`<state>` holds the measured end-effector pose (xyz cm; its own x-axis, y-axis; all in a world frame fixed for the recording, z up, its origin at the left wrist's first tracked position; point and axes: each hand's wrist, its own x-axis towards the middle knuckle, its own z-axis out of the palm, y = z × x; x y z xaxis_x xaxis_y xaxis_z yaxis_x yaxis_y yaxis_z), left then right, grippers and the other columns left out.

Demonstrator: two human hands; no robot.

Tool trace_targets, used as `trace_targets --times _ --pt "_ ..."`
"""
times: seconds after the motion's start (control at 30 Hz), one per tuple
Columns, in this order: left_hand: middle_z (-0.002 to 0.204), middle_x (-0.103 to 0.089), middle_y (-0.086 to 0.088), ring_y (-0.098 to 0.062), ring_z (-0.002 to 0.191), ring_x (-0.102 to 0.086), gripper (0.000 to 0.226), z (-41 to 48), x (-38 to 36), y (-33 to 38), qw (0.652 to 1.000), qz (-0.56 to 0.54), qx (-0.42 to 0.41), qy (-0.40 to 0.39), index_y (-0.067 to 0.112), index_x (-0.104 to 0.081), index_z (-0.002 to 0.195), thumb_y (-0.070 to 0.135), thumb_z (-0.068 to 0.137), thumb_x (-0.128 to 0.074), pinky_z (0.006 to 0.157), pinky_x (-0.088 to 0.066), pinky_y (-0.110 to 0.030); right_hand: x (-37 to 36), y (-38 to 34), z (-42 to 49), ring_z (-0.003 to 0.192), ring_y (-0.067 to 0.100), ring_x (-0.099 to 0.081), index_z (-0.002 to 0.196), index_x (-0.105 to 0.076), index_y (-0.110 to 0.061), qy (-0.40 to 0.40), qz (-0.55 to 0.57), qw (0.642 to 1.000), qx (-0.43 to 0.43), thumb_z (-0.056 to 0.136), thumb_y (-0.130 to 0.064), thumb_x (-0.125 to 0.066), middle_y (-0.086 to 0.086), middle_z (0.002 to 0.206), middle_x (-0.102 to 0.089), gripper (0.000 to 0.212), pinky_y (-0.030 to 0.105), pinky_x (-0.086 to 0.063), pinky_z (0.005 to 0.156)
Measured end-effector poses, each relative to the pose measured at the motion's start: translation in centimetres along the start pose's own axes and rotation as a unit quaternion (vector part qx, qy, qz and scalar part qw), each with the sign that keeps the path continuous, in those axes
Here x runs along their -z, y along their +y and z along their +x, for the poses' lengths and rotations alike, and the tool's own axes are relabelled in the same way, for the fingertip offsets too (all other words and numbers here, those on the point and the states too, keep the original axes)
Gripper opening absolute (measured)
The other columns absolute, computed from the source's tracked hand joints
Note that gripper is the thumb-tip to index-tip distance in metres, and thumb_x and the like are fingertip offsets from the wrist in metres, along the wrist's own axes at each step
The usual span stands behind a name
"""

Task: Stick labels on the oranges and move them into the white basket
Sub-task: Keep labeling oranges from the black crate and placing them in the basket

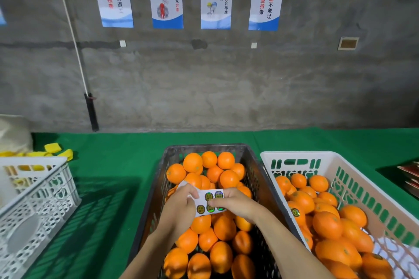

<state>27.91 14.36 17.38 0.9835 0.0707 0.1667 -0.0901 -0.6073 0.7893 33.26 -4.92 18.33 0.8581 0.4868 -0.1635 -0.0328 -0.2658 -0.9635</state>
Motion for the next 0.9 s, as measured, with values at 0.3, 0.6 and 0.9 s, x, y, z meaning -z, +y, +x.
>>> trace_targets --times 0.3,0.6,0.9 --pt "0.114 -0.066 0.015 -0.015 0.119 -0.045 0.009 -0.1 -0.1 0.3 0.938 0.236 -0.183 0.175 0.036 -0.078 0.092 0.039 0.085 -0.072 0.098 -0.021 -0.034 0.0 -0.7 -0.4 0.095 0.021 -0.074 0.109 -0.074 -0.012 0.062 0.070 0.996 0.016 0.096 -0.019 -0.063 0.006 0.101 -0.077 0.018 0.022 -0.055 0.070" --pt "0.125 -0.058 0.023 -0.014 0.124 -0.036 0.024 0.3 -0.4 -0.8 0.944 0.249 -0.190 0.107 0.042 -0.073 0.114 0.048 0.093 -0.063 0.096 -0.014 -0.030 0.0 -0.2 0.3 0.102 0.026 -0.072 0.110 -0.072 -0.009 0.037 0.108 0.993 -0.023 0.092 -0.024 -0.067 0.011 0.104 -0.076 0.025 0.030 -0.057 0.072" --pt "0.084 -0.071 0.017 -0.012 0.080 -0.056 0.022 0.2 -0.3 -0.2 0.914 0.270 -0.259 0.156 0.032 -0.080 0.084 0.031 0.066 -0.092 0.075 -0.032 -0.027 0.1 -0.3 0.4 0.110 0.029 -0.068 0.121 -0.067 -0.004 0.009 0.162 0.986 -0.026 0.092 -0.017 -0.066 0.015 0.113 -0.073 0.032 0.038 -0.057 0.091"
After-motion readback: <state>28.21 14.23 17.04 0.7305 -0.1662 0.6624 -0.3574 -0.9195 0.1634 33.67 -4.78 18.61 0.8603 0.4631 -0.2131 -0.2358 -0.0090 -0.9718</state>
